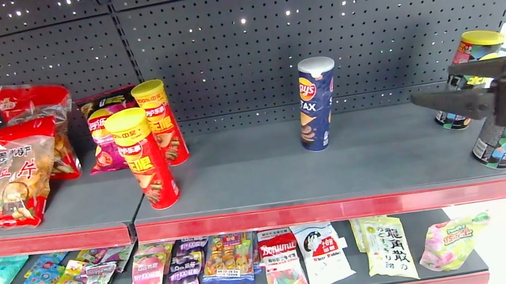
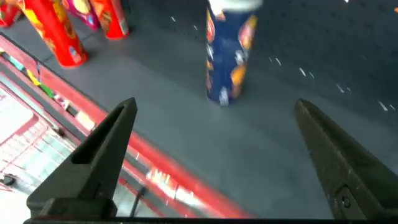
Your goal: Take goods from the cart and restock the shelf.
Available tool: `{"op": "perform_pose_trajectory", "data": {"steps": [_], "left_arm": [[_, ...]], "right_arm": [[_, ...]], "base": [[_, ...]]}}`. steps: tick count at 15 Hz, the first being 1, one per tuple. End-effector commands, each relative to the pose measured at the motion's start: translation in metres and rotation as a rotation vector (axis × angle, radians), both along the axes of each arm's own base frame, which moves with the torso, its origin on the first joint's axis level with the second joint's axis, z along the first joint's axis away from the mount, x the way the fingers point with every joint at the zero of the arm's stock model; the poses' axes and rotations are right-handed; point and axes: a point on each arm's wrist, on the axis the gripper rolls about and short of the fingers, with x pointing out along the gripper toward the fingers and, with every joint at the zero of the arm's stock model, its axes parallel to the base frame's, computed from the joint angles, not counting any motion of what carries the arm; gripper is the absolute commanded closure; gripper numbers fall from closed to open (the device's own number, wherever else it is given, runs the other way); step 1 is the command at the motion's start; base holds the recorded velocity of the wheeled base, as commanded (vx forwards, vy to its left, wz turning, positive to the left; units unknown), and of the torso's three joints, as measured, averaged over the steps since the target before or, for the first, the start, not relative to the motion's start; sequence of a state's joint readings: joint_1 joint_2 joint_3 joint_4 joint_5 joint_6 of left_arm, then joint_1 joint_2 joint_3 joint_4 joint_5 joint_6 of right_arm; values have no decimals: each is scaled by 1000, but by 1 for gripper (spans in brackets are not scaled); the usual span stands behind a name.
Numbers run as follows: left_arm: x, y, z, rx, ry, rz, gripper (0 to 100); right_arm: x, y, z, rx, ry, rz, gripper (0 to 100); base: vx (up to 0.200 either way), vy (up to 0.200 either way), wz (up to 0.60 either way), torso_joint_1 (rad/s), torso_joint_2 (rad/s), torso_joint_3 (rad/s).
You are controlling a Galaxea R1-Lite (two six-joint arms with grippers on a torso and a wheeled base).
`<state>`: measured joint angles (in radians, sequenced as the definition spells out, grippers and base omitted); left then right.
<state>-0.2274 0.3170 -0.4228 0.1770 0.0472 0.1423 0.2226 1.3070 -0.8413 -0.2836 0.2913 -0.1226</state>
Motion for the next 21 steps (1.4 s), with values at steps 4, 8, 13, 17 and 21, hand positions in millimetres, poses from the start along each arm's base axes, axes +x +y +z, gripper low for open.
{"op": "perform_pose_trajectory", "data": {"steps": [4,8,13,17,21], "left_arm": [[8,-2,1,10,41,1,100],[9,-2,4,10,43,4,100],[9,-2,4,11,43,8,100],[10,-2,4,13,47,18,100],[10,-2,5,12,45,19,100]], "right_arm": [[100,21,-58,-5,113,92,0],[147,31,-64,9,71,97,0],[177,41,-68,14,49,105,0],[190,43,-66,18,24,100,0],[196,48,-64,19,11,102,0]], "base": [[0,0,0,0,0,0],[0,0,0,0,0,0],[0,0,0,0,0,0],[0,0,0,0,0,0],[0,0,0,0,0,0]]}}
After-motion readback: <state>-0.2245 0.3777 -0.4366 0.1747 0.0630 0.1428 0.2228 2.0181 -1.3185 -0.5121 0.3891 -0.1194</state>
